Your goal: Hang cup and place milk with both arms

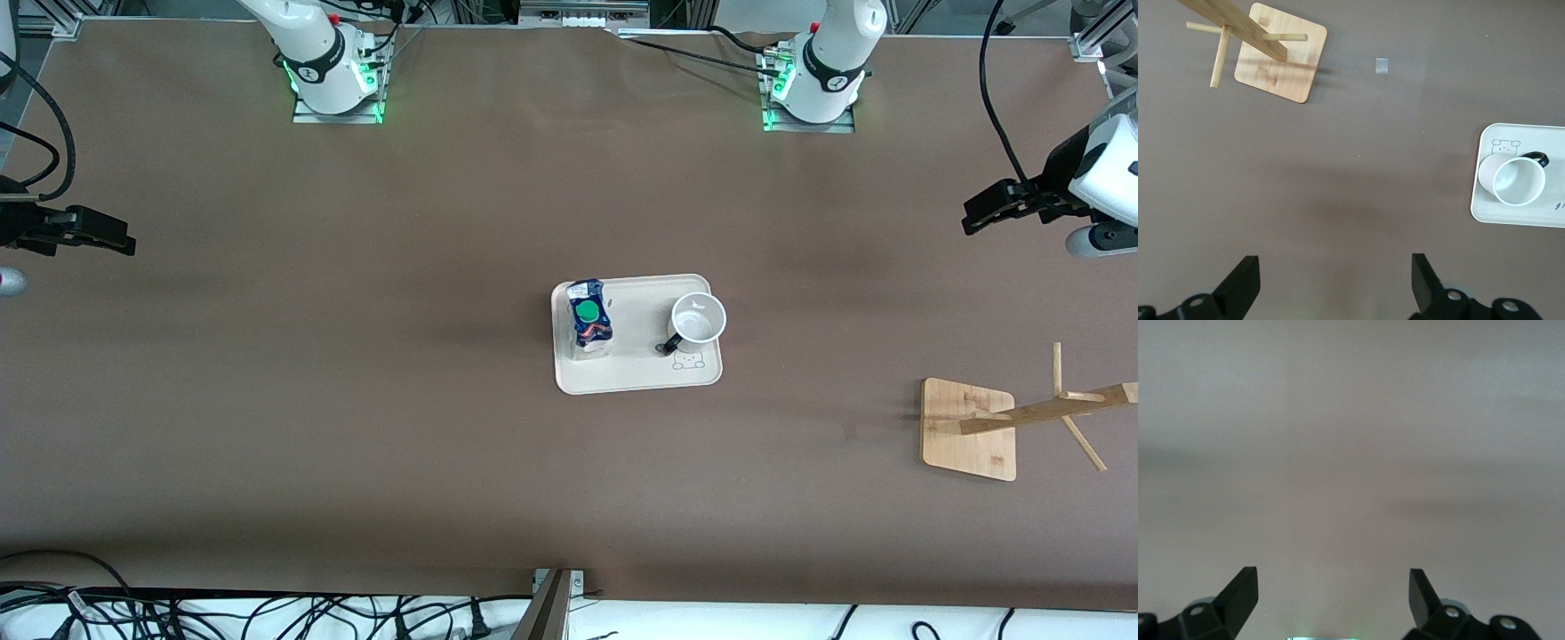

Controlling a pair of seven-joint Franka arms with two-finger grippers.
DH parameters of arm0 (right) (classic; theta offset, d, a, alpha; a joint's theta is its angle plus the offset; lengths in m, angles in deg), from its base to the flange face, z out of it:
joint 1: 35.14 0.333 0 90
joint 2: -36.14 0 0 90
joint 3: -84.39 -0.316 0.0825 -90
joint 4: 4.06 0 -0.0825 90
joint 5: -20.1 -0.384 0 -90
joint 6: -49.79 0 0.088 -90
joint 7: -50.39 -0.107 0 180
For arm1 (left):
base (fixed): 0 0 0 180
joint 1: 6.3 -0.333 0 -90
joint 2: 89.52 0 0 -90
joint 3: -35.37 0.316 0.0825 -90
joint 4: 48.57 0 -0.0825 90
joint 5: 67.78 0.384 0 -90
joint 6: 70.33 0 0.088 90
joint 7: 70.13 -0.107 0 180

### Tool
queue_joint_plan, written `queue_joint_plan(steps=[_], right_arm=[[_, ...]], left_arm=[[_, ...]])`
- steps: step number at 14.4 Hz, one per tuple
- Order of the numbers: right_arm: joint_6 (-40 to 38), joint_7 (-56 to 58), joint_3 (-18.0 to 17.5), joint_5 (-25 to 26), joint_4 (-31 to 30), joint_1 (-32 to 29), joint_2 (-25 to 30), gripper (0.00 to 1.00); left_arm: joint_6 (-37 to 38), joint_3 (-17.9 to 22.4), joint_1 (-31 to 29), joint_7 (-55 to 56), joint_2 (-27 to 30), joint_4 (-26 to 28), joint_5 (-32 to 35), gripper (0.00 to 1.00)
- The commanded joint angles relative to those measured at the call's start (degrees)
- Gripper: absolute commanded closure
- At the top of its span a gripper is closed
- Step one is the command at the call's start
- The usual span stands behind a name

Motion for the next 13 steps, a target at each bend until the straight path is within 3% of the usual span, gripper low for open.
queue_joint_plan(steps=[1, 6, 9, 13], right_arm=[[-1.1, -4.63, -0.69, 0.67, 1.03, -0.01, -0.27, 0.0], [-1.1, -4.59, -0.69, 0.66, 1.03, -0.1, -0.27, 0.0], [-1.1, -4.41, -0.69, 0.66, 1.03, -0.1, -0.27, 0.0], [-1.1, -4.41, -0.69, 0.66, 1.03, -0.19, -0.27, 0.0]], left_arm=[[0.63, -1.02, 0.08, -0.51, -0.44, -1.52, 1.18, 0.0], [0.71, -1.2, 0.17, -0.6, -0.61, -1.86, 1.1, 0.0], [0.19, -3.49, 0.35, -0.78, -1.31, -2.21, 0.57, 0.0], [0.62, -4.02, 1.84, -0.78, -8.59, -4.32, 0.3, 0.0]])
